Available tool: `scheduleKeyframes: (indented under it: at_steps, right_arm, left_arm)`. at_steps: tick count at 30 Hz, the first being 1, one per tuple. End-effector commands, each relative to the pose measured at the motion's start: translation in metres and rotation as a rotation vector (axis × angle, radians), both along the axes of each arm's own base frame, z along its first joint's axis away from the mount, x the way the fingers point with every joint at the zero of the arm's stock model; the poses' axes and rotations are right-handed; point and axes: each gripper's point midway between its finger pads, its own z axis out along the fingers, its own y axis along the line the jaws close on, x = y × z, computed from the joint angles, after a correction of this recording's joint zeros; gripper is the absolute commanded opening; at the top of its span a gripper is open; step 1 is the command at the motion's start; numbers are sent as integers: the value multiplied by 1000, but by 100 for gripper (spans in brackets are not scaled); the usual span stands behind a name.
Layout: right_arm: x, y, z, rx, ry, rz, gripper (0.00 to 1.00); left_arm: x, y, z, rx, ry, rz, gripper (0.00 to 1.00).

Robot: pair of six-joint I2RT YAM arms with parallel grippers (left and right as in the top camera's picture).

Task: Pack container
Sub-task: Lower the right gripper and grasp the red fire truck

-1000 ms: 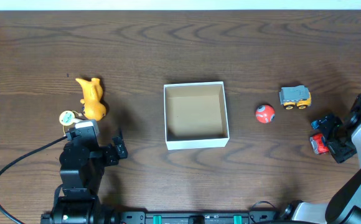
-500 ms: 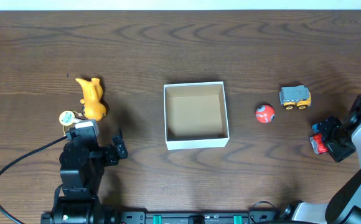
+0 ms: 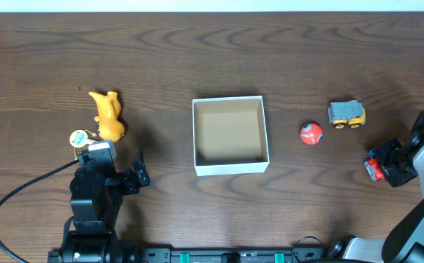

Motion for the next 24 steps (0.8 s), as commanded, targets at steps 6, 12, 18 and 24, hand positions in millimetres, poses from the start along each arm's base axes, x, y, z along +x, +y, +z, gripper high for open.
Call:
scheduleKeyframes:
  at_steps: [6,12,18,24]
  right_arm:
    - [-2,4,-3,5,16,16,50]
    - [-2,5,-3,6,18,16,35]
    - [-3,5,-3,5,19,19,30]
    - [-2,5,-3,5,18,19,14]
  left_arm:
    - [2,1,11,-8,-25,10,98]
    - [2,1,11,-8,-25,10,98]
    - [2,1,11,-7,-25,10,98]
    - [2,1,11,-7,-25,10,98]
